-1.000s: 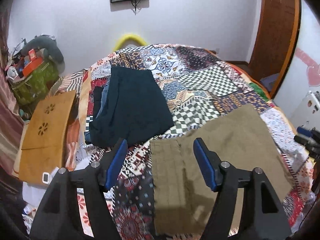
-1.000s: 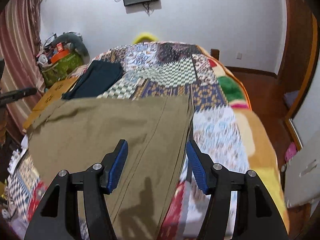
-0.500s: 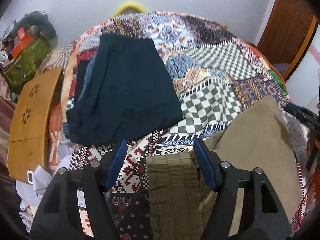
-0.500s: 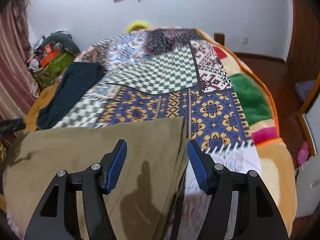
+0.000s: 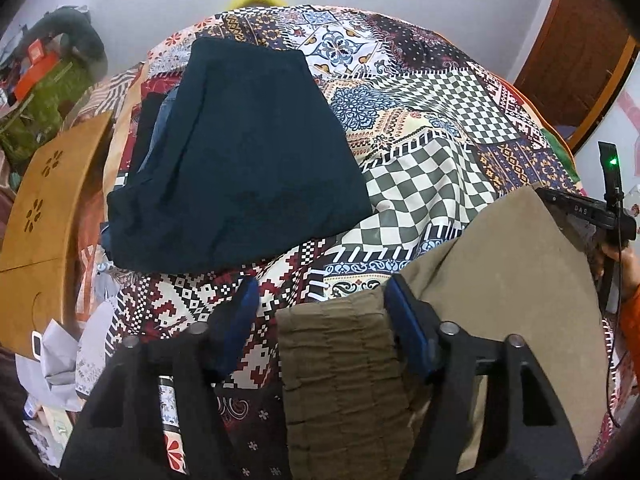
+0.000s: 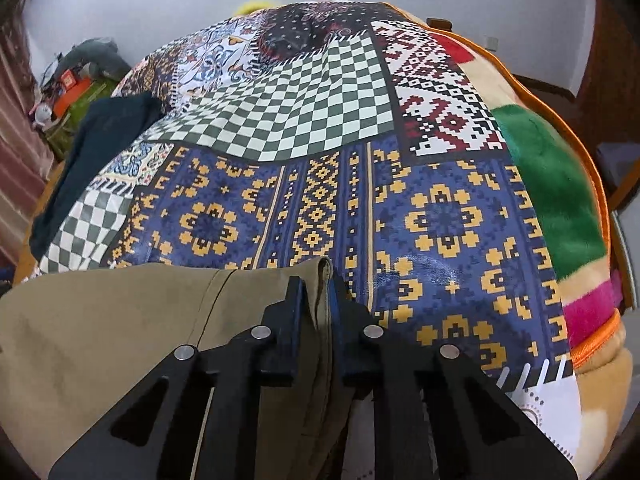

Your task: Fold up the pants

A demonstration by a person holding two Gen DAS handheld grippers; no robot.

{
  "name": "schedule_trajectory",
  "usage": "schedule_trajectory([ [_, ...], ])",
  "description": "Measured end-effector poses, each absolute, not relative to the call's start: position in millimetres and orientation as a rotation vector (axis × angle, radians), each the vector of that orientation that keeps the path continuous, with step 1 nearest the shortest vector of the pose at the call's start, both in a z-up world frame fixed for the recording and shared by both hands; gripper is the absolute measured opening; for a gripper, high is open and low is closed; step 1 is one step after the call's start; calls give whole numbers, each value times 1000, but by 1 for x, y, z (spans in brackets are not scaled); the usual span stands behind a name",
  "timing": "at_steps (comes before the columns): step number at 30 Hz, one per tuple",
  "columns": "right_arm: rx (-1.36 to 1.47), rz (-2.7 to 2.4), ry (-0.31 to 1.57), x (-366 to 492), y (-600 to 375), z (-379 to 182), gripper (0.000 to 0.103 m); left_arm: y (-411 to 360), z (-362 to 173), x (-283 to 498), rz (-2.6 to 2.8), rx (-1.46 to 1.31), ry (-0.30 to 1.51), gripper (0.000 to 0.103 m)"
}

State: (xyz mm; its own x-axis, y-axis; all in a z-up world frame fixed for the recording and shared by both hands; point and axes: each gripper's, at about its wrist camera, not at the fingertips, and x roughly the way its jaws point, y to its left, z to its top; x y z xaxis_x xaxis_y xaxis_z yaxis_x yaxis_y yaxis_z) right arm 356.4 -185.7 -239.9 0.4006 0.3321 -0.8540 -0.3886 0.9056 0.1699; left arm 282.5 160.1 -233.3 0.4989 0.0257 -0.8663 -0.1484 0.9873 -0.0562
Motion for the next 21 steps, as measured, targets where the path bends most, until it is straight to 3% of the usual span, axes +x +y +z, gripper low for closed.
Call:
schedule_trajectory([
  [4,-129,435,1065,356,-179,-244,9,164,-229,275,207,-112,996,64],
  [5,-139,429,1066,356,-178,-246,8,167,-228,273,263,-99,988,50],
  [6,-150,420,1068,356,-178,-247,7,172,-230,273,378,-36,991,20],
  [7,-160,412,1067,356,-177,-248,7,181,-237,271,487,22,1004,13],
  [10,-173,402,1064,356,-174,-247,8,218,-260,265,341,-256,1134,14],
  [13,-162,409,1063,354,-175,-242,11,235,-256,249,333,-326,1098,15],
  [18,-119,387,1034,342,-180,-219,24,229,-224,234,323,-226,1012,49],
  [21,-132,425,960,322,-176,-192,40,217,-197,228,283,-179,944,58],
])
